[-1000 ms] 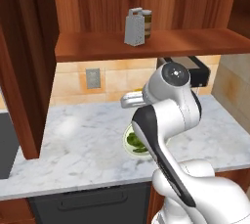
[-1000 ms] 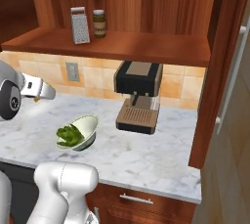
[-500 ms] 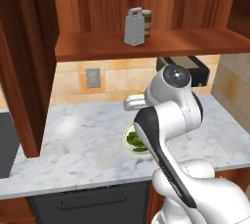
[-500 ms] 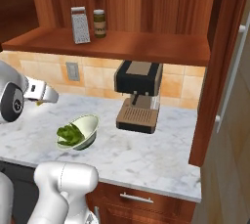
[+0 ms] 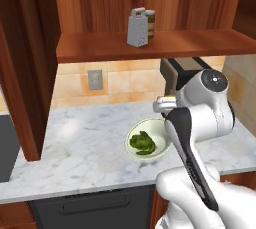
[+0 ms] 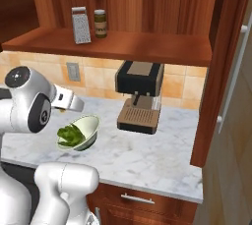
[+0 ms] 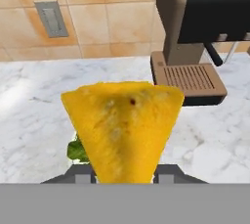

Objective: Pick the cheese from the fridge and the cheese grater from the cabinet and place them next to the salad bowl.

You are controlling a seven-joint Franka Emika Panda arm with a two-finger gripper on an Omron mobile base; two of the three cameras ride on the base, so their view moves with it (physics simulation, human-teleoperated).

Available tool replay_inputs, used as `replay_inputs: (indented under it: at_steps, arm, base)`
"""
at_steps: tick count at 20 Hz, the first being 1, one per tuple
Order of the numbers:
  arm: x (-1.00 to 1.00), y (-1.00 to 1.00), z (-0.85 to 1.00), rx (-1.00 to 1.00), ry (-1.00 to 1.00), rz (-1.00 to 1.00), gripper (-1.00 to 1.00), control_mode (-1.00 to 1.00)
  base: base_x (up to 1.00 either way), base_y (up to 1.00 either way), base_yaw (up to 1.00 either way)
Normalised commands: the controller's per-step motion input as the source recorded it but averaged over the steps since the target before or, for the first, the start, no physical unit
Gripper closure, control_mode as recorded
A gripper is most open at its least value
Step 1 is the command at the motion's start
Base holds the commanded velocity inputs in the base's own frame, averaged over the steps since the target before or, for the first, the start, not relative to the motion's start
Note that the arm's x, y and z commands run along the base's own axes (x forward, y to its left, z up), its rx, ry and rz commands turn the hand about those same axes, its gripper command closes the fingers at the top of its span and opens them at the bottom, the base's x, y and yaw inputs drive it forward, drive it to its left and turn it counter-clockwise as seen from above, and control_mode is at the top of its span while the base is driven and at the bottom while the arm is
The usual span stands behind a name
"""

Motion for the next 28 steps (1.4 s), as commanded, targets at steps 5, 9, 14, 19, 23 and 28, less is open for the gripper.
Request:
replay_inputs:
  at_steps: [5, 9, 14, 19, 23, 28]
  arm:
    - [0.00, -0.97, -0.01, 0.07, 0.00, -0.02, 1.00, -1.00]
    - [0.07, -0.94, -0.21, 0.02, 0.03, -0.02, 1.00, -1.00]
    - [0.14, -0.75, -0.48, 0.00, 0.12, -0.04, 1.00, -1.00]
    - [0.13, -0.62, -0.60, 0.00, 0.08, -0.02, 1.00, -1.00]
    - [0.08, -0.61, -0.67, -0.01, 0.02, 0.00, 1.00, -1.00]
    - [0.07, -0.40, -0.74, -0.09, 0.00, 0.00, 1.00, -1.00]
  base:
    - [0.00, 0.00, 0.00]
    - [0.00, 0.00, 0.00]
    - [0.00, 0.00, 0.00]
    - [0.00, 0.00, 0.00]
    - [0.00, 0.00, 0.00]
    - [0.00, 0.00, 0.00]
